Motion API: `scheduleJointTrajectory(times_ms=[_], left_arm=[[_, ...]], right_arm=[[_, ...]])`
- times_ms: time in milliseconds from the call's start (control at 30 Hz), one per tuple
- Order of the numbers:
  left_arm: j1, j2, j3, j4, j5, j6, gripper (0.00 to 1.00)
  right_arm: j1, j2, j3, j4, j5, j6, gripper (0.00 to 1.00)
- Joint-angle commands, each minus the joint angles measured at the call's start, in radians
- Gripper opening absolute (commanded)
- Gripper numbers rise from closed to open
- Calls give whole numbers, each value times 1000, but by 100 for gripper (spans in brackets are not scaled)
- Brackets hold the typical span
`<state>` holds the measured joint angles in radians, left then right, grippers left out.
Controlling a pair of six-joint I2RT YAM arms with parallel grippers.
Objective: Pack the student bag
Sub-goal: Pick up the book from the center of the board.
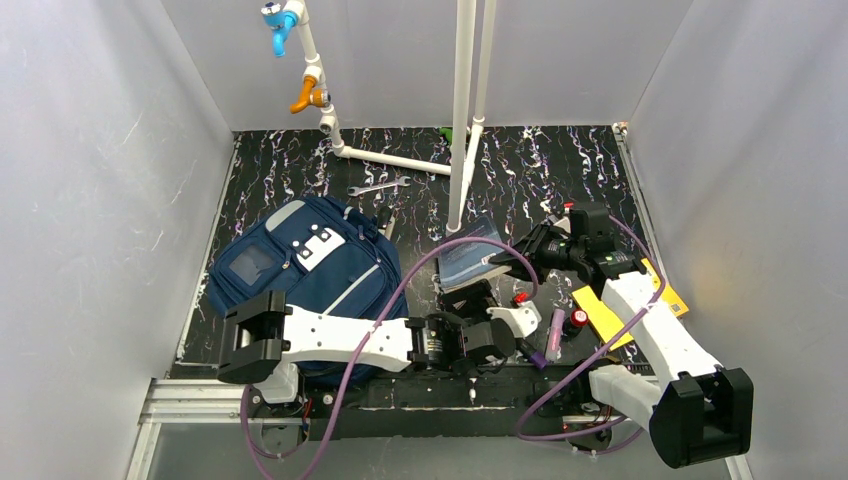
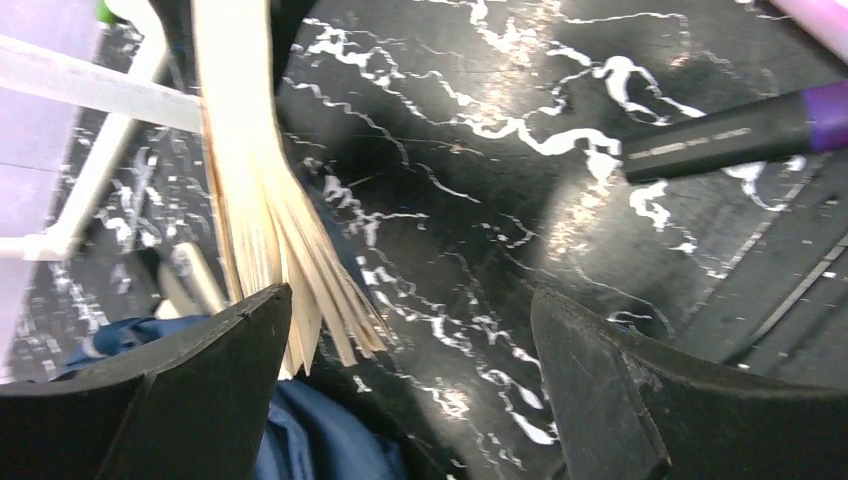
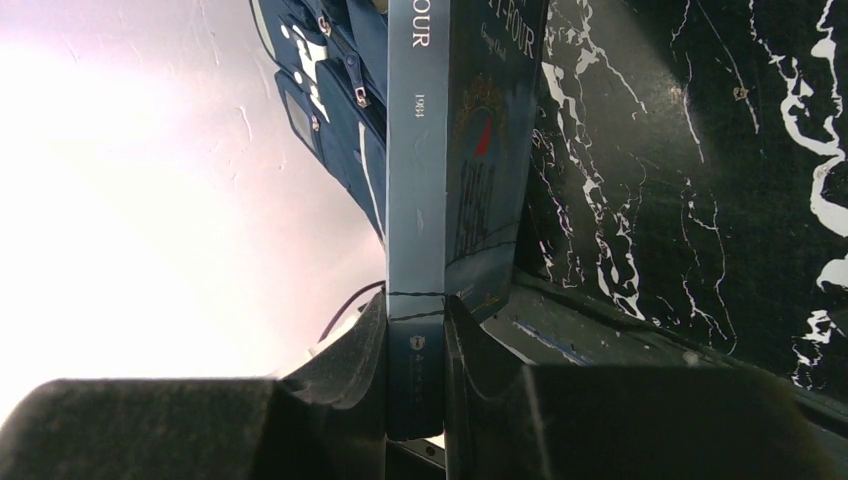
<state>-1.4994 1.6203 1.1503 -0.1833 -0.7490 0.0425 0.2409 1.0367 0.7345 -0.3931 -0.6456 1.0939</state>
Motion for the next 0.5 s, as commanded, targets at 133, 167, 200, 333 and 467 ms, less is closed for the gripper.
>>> scheduleJointTrajectory(times_ms=[133, 167, 200, 333, 467], left_arm=[[1, -126, 3, 54, -142, 128, 87], [5, -176, -24, 63, -63, 121, 87], [9, -236, -51, 79, 10, 108, 87], [61, -403, -90, 51, 251, -19, 90], [90, -424, -63, 22, 251, -62, 97]], right_arm=[[15, -49, -21, 77, -67, 62, 1], [15, -48, -26, 77, -66, 63, 1], [15, -48, -30, 78, -67, 64, 1], [16, -46, -32, 97, -70, 87, 1], [18, -43, -21, 109, -72, 110, 1]])
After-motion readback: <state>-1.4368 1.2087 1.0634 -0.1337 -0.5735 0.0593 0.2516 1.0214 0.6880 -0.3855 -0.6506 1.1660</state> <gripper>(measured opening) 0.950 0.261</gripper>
